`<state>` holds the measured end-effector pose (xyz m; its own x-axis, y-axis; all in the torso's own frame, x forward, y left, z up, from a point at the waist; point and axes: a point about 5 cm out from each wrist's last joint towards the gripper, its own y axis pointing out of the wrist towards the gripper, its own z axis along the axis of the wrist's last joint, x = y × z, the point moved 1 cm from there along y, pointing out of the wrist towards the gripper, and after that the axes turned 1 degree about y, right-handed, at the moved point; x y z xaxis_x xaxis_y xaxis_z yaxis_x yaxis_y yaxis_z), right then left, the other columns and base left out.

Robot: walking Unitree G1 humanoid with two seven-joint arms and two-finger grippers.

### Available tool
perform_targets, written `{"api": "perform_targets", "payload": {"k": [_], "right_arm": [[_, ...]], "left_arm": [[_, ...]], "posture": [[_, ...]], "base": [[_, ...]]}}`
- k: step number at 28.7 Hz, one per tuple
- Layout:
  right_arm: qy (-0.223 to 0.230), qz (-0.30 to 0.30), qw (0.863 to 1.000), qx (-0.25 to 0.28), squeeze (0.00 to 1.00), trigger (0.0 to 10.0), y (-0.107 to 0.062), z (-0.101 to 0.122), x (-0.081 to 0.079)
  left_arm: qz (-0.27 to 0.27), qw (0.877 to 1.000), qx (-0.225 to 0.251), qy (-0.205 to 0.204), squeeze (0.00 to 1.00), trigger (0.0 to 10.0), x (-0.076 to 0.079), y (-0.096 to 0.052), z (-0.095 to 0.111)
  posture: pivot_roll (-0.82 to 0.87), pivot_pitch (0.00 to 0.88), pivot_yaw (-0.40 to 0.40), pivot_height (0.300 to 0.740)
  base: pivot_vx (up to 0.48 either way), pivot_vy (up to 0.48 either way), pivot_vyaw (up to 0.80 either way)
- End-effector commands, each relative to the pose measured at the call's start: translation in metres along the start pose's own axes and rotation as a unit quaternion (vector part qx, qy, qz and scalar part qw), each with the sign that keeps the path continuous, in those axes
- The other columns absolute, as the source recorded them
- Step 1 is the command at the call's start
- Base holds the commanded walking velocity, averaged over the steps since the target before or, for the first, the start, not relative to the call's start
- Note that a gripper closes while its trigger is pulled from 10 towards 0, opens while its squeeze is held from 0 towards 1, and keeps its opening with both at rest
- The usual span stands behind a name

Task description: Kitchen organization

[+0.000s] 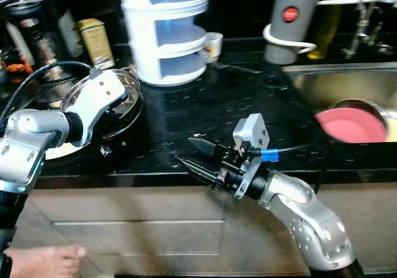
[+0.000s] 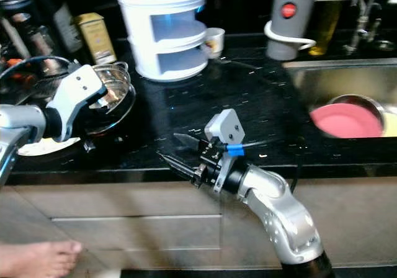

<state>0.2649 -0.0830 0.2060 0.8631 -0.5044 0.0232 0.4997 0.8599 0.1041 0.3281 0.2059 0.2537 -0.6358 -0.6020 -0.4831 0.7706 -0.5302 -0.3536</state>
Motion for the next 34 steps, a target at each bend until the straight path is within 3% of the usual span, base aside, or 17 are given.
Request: {"api": "perform_targets", "payload": {"k": [1,7,15,34], "right_arm": [[0.005,0.003,1.0,0.002,0.0,10.0,0.002,-0.002,-0.002],[0.001,-0.009,1.0,0.014,0.0,10.0,0.002,0.001,0.001],[-0.007,-0.021,1.0,0.019,0.0,10.0,0.002,0.003,0.006],[-0.004,-0.052,0.998,0.02,0.0,10.0,0.002,0.003,0.014]], "left_arm": [[0.006,1.0,-0.003,0.006,0.0,10.0,-0.001,-0.001,0.002],[0.005,1.0,-0.002,0.007,0.0,10.0,0.0,0.0,0.002],[0.006,1.0,0.001,0.008,0.0,10.0,0.001,0.0,0.004],[0.008,1.0,0.002,0.01,0.0,10.0,-0.001,0.0,0.006]], "posture": [[-0.1,0.0,0.04,0.74],[-0.1,0.0,0.036,0.74],[-0.1,0.0,0.032,0.74],[-0.1,0.0,0.034,0.74]], "base": [[0.0,-0.409,0.0],[0.0,-0.414,0.07],[0.0,-0.418,0.76],[0.0,-0.42,0.0]]}}
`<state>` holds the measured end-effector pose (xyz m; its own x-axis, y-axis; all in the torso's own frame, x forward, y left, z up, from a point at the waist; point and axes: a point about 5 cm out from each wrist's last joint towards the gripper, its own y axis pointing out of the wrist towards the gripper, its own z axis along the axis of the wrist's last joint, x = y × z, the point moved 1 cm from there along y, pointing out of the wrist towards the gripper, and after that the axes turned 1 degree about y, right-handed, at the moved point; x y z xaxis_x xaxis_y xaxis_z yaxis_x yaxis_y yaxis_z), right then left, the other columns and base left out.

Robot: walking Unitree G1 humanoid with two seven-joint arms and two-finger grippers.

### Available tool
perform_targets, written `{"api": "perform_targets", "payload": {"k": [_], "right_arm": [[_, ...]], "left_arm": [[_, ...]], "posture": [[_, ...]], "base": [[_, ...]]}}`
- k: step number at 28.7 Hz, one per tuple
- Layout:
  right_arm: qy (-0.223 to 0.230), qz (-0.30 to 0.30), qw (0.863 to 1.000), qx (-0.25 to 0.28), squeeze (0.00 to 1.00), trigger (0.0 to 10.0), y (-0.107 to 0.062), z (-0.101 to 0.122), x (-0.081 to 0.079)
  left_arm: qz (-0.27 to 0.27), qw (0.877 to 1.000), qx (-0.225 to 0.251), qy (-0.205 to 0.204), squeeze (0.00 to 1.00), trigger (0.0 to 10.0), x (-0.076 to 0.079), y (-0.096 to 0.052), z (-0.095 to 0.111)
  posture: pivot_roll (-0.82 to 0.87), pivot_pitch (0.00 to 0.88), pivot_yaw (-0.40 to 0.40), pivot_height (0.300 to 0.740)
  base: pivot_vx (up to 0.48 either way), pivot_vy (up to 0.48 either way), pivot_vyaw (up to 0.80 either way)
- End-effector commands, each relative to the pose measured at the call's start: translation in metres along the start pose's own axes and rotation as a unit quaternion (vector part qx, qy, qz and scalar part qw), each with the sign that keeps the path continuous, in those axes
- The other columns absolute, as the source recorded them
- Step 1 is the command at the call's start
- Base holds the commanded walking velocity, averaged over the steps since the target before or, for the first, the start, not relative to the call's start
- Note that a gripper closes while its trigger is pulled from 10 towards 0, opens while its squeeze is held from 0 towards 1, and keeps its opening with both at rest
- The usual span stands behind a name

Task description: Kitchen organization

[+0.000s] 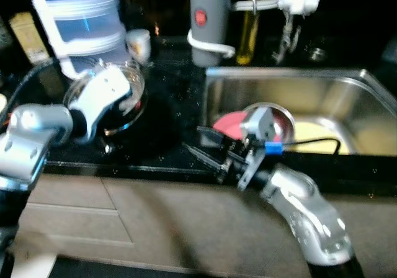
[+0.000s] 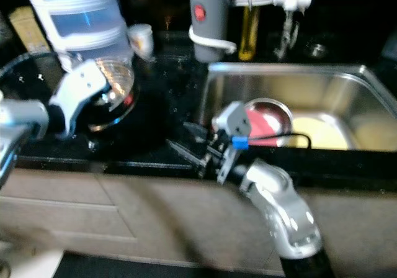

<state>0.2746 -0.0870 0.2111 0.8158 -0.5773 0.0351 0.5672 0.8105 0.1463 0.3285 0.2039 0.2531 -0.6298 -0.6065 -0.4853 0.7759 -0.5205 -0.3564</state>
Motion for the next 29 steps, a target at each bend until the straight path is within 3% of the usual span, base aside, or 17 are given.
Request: {"api": "perform_targets", "payload": {"k": [1,7,14,29], "right_arm": [[0.01,-0.013,1.0,0.002,0.0,10.0,0.0,-0.0008,0.0043],[0.011,-0.02,1.0,0.004,0.0,10.0,0.0002,0.0003,0.0059],[0.008,-0.024,1.0,-0.009,0.0,10.0,0.0003,-0.0023,0.0067],[0.003,-0.035,0.999,0.001,0.0,10.0,-0.0013,0.0001,0.0096]], "left_arm": [[0.005,1.0,0.006,0.011,0.0,10.0,-0.0022,-0.0019,0.0052],[0.005,1.0,0.005,0.012,0.0,10.0,-0.0026,-0.0024,0.0052],[0.005,1.0,0.006,0.013,0.0,10.0,-0.0027,-0.0025,0.0053],[0.018,1.0,-0.005,0.023,0.0,10.0,-0.0066,0.0018,0.0024]], "posture": [[-0.1,0.0,0.035,0.74],[-0.1,0.0,0.036,0.74],[-0.1,0.0,0.037,0.74],[-0.11,0.0,0.04,0.74]], "base": [[0.0,-0.424,0.0],[0.0,-0.424,0.0],[0.0,-0.422,-0.68],[0.0,0.0,-0.09]]}}
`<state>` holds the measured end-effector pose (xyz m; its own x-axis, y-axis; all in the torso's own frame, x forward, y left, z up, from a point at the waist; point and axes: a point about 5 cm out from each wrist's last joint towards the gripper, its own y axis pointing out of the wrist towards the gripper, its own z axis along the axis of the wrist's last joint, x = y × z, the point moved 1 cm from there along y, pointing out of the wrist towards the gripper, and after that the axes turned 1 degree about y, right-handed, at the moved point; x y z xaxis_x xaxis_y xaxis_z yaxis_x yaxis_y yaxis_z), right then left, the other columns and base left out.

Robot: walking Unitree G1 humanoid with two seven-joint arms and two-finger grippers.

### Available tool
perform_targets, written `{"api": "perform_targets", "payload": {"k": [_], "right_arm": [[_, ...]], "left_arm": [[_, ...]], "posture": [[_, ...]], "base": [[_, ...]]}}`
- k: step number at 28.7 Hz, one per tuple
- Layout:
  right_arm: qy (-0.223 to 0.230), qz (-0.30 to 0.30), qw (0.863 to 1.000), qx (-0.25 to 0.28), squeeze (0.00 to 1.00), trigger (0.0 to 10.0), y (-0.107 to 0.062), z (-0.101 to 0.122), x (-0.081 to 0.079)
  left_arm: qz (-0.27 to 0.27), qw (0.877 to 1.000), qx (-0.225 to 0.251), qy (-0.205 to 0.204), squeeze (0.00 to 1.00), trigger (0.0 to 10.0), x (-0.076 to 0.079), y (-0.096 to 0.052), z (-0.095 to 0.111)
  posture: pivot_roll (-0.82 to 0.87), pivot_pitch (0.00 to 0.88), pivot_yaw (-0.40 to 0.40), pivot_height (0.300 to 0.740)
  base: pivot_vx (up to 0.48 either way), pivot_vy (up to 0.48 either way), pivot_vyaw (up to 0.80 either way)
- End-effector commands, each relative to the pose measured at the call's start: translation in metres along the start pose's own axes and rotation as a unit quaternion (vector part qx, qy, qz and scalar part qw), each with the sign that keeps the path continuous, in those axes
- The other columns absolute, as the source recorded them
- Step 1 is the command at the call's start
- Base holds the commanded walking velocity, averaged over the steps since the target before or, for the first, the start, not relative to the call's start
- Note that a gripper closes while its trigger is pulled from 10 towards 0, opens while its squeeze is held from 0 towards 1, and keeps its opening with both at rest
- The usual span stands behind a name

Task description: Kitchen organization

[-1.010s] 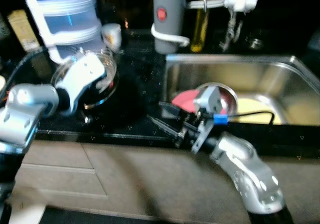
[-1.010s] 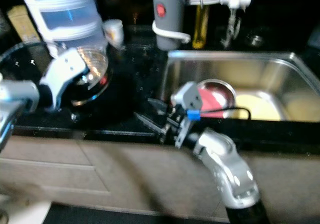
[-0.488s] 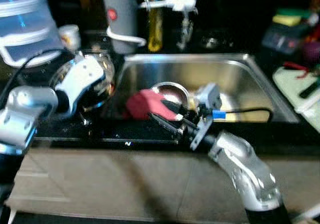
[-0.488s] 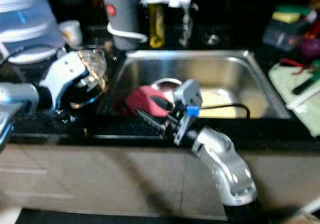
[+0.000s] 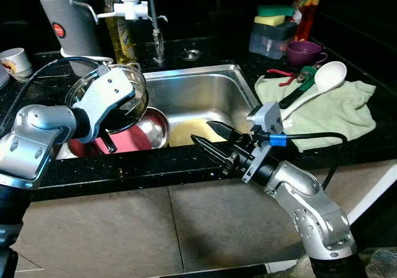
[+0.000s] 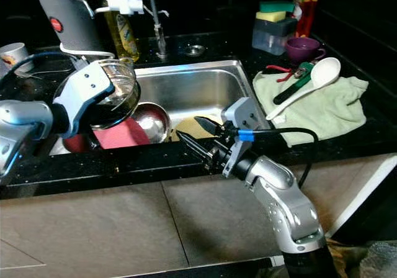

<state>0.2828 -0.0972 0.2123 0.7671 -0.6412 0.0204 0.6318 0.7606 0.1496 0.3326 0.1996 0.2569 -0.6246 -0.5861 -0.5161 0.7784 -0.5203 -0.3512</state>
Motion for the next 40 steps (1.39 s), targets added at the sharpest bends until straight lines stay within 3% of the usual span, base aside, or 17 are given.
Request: {"api": "perform_targets", "payload": {"k": [1,15,22,31,39,40], "right_arm": [[0.002,0.005,1.0,0.0,0.0,10.0,0.002,-0.001,-0.003],[-0.002,-0.001,1.0,-0.009,0.0,10.0,0.001,-0.003,-0.001],[-0.007,0.0,1.0,-0.014,0.0,10.0,0.001,-0.004,-0.001],[-0.014,0.016,0.999,-0.037,0.0,10.0,-0.003,-0.008,-0.007],[-0.013,0.014,0.999,-0.045,0.0,10.0,-0.01,-0.008,-0.01],[-0.011,0.011,0.999,-0.048,0.0,10.0,-0.012,-0.009,-0.011]], "left_arm": [[0.016,1.0,-0.008,0.005,0.0,10.0,-0.005,-0.002,-0.004],[0.052,0.998,-0.01,0.015,0.0,10.0,-0.014,0.008,-0.01],[0.055,0.998,-0.026,0.005,0.0,10.0,-0.013,0.023,-0.025],[0.041,0.998,-0.046,-0.031,0.0,10.0,0.005,0.051,-0.053],[0.08,0.995,-0.05,-0.022,0.0,10.0,0.003,0.067,-0.06],[0.106,0.992,-0.062,-0.03,0.0,10.0,0.0,0.067,-0.064]], "posture": [[-0.11,0.0,0.039,0.74],[-0.11,0.0,0.039,0.74],[-0.11,0.0,0.04,0.74],[-0.13,0.0,0.044,0.74],[-0.15,0.024,0.052,0.74],[-0.16,0.03,0.054,0.74]], "base": [[0.0,0.0,0.0],[0.0,0.0,-0.31],[0.0,0.0,0.0],[0.0,0.0,0.0],[0.0,0.0,0.0],[0.0,0.0,0.0]]}}
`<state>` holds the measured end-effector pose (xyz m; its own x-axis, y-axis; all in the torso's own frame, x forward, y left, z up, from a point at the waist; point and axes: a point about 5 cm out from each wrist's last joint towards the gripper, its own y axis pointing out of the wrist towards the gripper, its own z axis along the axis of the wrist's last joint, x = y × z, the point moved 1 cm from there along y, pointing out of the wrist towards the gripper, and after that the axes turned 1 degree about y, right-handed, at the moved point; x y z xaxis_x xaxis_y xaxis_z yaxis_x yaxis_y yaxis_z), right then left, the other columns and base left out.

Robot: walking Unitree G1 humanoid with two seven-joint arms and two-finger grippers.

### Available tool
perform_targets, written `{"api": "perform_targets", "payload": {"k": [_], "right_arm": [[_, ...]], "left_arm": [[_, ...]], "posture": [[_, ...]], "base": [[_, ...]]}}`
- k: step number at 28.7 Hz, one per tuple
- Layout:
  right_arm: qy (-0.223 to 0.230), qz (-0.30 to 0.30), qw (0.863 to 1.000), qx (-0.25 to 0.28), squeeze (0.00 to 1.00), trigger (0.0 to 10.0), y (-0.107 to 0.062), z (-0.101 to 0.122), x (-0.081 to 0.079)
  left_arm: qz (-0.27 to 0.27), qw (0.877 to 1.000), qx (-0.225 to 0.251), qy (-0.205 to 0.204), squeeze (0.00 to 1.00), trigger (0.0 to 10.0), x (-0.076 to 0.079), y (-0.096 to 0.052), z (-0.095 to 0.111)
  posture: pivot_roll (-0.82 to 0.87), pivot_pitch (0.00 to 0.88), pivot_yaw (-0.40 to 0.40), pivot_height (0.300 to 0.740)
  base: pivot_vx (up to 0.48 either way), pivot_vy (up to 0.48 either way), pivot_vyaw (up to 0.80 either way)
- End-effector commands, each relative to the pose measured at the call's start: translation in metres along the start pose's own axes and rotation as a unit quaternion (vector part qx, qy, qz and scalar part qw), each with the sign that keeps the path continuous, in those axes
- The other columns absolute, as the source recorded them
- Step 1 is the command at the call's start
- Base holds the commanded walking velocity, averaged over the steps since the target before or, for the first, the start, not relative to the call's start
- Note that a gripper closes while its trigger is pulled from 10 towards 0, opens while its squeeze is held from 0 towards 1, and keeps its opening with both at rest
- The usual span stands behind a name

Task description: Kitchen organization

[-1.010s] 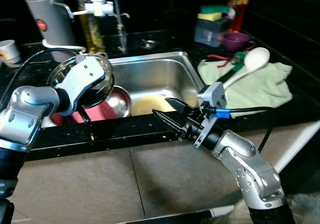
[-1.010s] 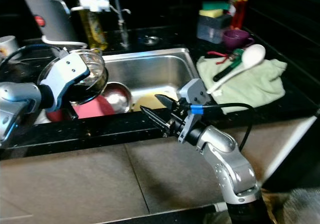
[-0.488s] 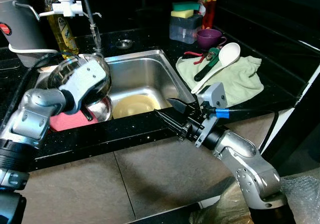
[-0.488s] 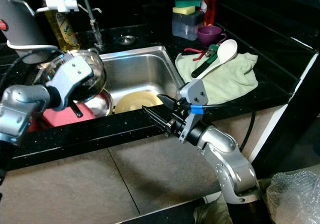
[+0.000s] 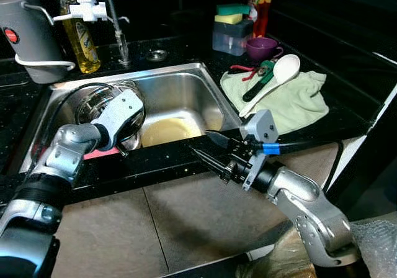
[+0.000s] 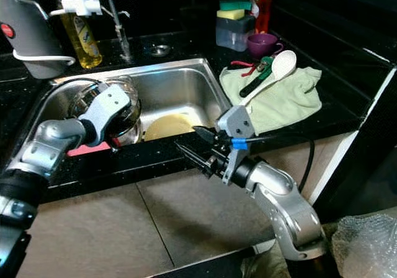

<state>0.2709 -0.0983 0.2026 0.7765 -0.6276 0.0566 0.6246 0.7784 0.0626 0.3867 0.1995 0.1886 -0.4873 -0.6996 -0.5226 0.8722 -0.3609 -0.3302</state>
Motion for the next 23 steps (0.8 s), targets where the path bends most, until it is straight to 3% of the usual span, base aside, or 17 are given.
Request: {"api": "perform_targets", "payload": {"k": [1,4,5,9,16,23], "right_arm": [[0.006,0.002,1.0,-0.004,0.0,10.0,-0.002,-0.001,-0.002],[0.006,0.0,1.0,-0.006,0.0,10.0,-0.003,-0.001,-0.003],[0.007,-0.003,1.0,-0.008,0.0,10.0,-0.005,-0.002,-0.003],[0.007,-0.005,1.0,-0.011,0.0,10.0,-0.007,-0.002,-0.002],[0.009,-0.006,1.0,-0.014,0.0,10.0,-0.007,-0.003,-0.001],[0.01,-0.004,1.0,-0.015,0.0,10.0,-0.006,-0.003,-0.003]], "left_arm": [[0.024,1.0,-0.02,0.003,0.0,10.0,-0.002,0.002,-0.007],[0.039,0.999,-0.027,-0.002,0.0,10.0,-0.004,0.002,-0.009],[0.077,0.995,-0.054,-0.022,0.0,10.0,-0.011,0.0,-0.019],[0.104,0.991,-0.082,-0.037,0.0,10.0,-0.015,-0.004,-0.031],[0.103,0.985,-0.095,-0.102,0.0,10.0,-0.02,-0.014,-0.038],[0.097,0.981,-0.105,-0.133,0.0,10.0,-0.024,-0.017,-0.04]], "posture": [[-0.16,0.03,0.054,0.74],[-0.16,0.035,0.055,0.74],[-0.16,0.039,0.054,0.74],[-0.16,0.048,0.051,0.74],[-0.15,0.051,0.045,0.74],[-0.15,0.051,0.044,0.74]], "base": [[0.0,0.0,0.0],[0.0,0.0,0.0],[0.0,0.0,0.0],[0.0,0.0,0.0],[0.0,0.0,0.0],[0.0,0.0,0.0]]}}
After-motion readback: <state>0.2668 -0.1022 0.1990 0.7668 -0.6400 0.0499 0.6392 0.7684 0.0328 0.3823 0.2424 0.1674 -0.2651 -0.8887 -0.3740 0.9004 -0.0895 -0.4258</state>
